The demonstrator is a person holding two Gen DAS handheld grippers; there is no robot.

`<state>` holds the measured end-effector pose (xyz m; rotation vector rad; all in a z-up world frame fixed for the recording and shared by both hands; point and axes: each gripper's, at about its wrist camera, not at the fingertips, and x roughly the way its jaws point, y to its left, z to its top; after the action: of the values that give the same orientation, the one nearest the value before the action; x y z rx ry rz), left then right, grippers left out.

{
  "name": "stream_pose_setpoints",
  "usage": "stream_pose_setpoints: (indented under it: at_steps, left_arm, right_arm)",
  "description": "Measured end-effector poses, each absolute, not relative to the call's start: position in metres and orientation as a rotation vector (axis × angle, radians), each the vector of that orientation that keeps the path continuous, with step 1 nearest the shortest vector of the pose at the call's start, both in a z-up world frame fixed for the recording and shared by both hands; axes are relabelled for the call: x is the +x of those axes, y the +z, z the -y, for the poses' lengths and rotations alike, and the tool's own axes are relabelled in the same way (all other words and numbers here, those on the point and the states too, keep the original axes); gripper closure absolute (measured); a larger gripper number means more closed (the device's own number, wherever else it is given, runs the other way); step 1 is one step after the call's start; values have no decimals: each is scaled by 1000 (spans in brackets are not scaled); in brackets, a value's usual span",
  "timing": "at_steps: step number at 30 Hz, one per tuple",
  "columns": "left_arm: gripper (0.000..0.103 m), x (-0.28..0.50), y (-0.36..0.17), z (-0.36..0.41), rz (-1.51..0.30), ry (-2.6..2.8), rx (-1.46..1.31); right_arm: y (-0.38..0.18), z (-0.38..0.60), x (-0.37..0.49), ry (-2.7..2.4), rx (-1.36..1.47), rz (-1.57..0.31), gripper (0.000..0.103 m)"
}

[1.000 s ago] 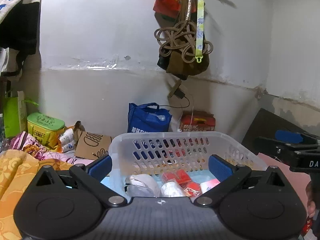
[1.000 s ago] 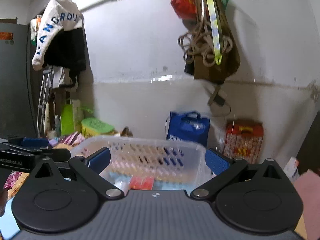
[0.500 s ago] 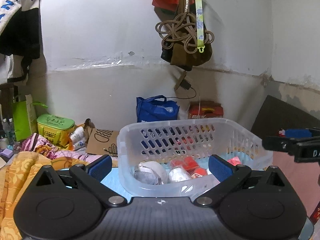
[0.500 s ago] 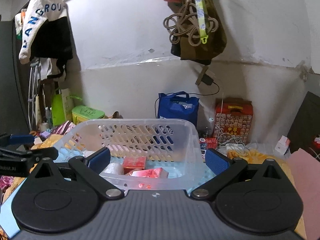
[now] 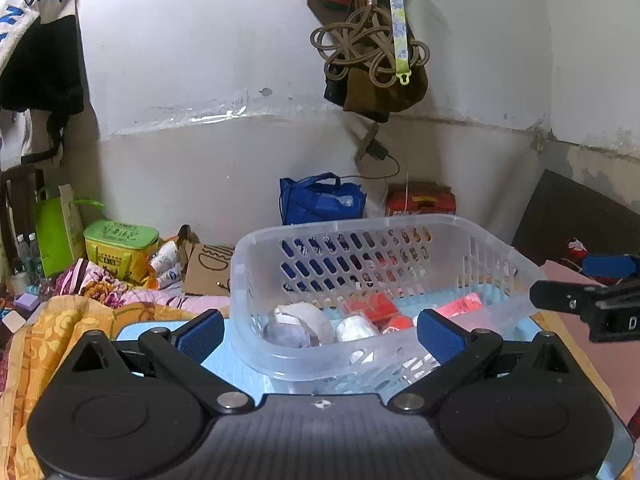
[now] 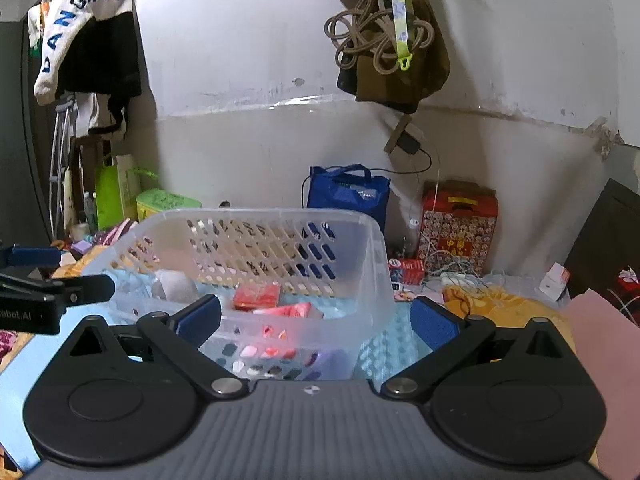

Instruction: Organize objects

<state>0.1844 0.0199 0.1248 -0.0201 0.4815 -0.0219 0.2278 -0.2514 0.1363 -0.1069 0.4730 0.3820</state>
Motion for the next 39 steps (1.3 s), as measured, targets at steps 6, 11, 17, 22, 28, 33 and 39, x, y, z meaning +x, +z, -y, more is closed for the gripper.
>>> stream_pose_setpoints:
  at_steps: [6,11,17,22,28,33,39]
  left_arm:
    - [0,186,123,-16,-510,-1,-17]
    - [0,187,123,-11,-525,9,-21]
    - [0,187,122,-4,-531,24,-5]
    - [0,187,120,0,-539,36,-9]
    - [0,183,121,5,-543,38,-23]
    - [0,181,122,7,-541,39,-20]
    - [0,178,121,6,-546,43,-21]
  right_arm:
    - [133,256,227,377,-106,-486,0]
    - [131,261,229,363,-104,-502,0]
    - [132,267,227,360,-90,-503,0]
    - [131,272,225,368,-85,-507,0]
    - [130,273,223,368,-76,-506,0]
    - [134,273,219,378,-77,-496,0]
    - [133,271,219,382,-83,-500,0]
